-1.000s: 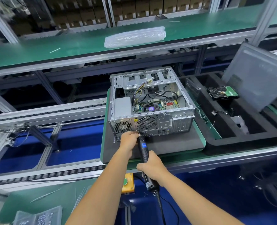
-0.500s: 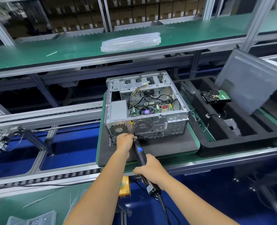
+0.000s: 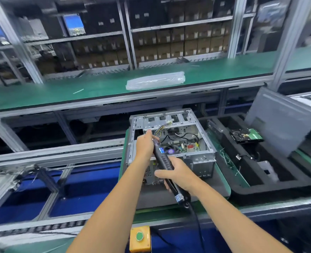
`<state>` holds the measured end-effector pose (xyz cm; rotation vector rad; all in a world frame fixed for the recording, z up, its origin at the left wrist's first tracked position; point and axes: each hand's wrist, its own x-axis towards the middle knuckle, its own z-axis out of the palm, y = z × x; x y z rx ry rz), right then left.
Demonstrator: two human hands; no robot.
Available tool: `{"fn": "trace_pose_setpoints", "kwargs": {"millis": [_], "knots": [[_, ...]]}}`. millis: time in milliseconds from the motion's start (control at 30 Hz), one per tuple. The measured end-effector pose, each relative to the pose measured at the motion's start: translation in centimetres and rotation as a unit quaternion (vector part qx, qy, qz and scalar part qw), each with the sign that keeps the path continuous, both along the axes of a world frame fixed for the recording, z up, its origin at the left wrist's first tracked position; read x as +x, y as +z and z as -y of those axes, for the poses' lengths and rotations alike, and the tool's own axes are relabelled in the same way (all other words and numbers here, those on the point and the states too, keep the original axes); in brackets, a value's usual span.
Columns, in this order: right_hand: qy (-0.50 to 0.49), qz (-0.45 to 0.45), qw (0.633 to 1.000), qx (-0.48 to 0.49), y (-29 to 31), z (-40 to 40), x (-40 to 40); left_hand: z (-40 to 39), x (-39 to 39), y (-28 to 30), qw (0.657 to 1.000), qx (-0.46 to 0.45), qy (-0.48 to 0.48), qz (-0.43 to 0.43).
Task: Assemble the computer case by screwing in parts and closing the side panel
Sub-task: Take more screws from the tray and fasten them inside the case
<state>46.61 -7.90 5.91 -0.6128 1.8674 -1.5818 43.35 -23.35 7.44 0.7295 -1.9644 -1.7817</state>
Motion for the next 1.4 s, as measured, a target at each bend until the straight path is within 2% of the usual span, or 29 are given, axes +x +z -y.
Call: {"fn": "trace_pose_setpoints", "kwargs": {"millis": [167,333,500,700,800,1100,1400], "knots": [[-0.052,-0.028,0.998,0.01,2.1,-2.9,-3.1,-3.2,-4.1,2.2,0.999,-0.026,-0.038,-0.012],[-0.102,-0.036,0.994,0.028,2.1,-7.3,-7.7,-7.8,-10.5,1.0,0.996,-0.017,-0.086,0.0],[-0.131,-0.028,0.99,0.041,1.2,-12.9,-15.1,-13.3,-19.1,-0.6,0.993,-0.047,-0.111,0.0],[-0.122,0.031,0.991,0.053,-0.7,-19.8,-24.6,-20.4,-27.9,-3.0,0.991,-0.051,-0.126,0.01],[-0.112,0.018,0.989,0.093,-1.9,-21.9,-28.1,-22.5,-30.8,-4.3,0.992,-0.036,-0.114,0.035],[-0.111,0.065,0.981,0.147,-6.2,-23.0,-33.4,-24.0,-35.6,-8.1,0.98,-0.053,-0.127,0.143],[-0.117,0.098,0.977,0.149,-8.6,-22.2,-36.1,-23.5,-37.5,-9.9,0.973,-0.042,-0.127,0.19]]}}
